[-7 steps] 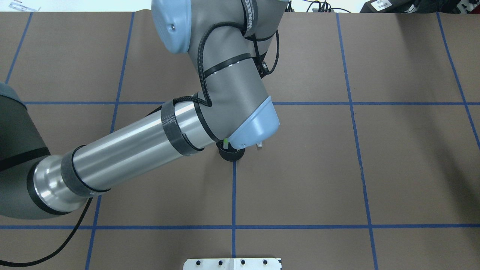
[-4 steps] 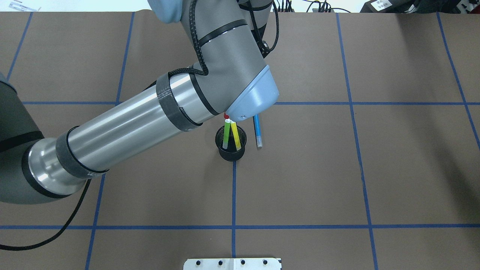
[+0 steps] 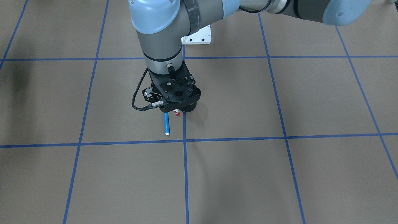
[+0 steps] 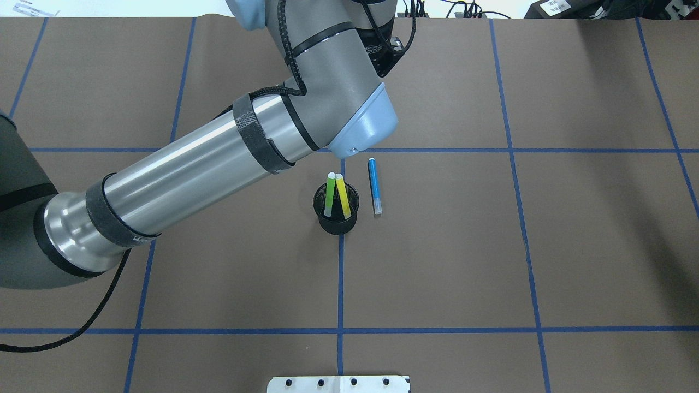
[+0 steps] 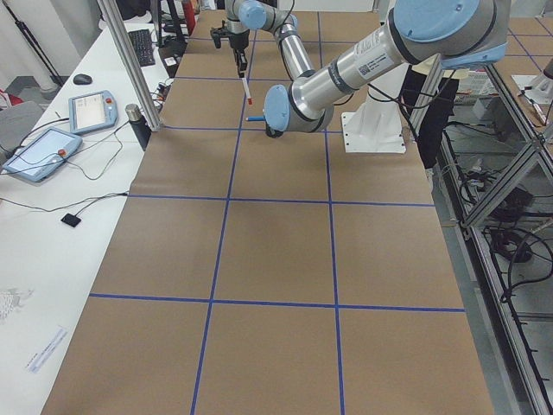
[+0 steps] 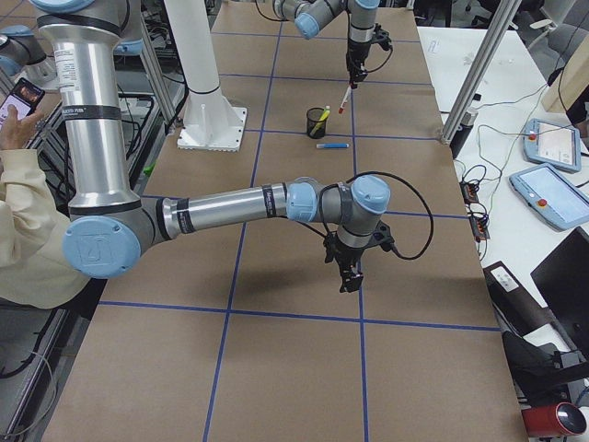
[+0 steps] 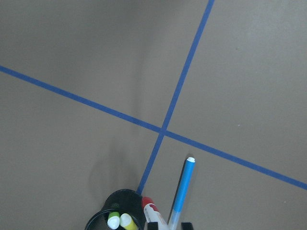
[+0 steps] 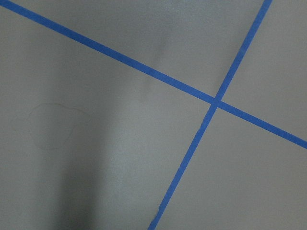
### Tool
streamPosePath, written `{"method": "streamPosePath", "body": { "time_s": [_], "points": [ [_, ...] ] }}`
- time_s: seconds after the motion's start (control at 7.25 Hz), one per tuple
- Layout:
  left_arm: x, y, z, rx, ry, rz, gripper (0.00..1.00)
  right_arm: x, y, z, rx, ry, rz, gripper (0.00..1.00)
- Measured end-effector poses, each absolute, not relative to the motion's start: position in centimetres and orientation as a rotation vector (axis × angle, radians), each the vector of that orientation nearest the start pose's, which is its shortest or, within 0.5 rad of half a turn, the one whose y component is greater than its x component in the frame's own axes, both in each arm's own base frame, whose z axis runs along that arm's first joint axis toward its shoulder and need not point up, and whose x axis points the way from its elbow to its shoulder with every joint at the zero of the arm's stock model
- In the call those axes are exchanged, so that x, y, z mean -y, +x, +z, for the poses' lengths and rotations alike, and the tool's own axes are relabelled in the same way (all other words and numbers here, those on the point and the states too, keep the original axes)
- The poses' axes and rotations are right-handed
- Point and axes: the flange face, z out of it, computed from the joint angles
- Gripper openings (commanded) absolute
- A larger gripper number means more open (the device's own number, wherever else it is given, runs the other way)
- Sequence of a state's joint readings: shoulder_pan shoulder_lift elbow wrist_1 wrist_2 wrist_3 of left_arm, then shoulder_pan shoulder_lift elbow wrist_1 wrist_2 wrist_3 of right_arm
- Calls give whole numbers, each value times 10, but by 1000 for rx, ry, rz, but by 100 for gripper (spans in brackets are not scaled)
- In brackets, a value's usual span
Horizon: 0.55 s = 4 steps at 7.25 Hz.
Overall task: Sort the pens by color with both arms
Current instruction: 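Lift the red-capped marker out of the cup with the left gripper, then carry the red-capped marker beyond the cup and lower it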
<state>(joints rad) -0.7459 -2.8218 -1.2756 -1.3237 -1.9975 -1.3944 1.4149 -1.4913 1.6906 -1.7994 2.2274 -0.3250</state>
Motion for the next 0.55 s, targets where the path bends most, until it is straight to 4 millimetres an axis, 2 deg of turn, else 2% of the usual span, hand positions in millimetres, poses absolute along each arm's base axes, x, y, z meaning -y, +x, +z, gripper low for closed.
{"method": "streamPosePath", "body": {
  "time_s": [0.28, 0.55],
  "points": [
    [605, 499, -7, -842, 66, -429, 0, 522, -9, 589, 662, 27, -452, 99],
    [620, 502, 29, -887, 188, -515, 0, 523, -9, 588, 661, 29, -454, 99]
  ]
}}
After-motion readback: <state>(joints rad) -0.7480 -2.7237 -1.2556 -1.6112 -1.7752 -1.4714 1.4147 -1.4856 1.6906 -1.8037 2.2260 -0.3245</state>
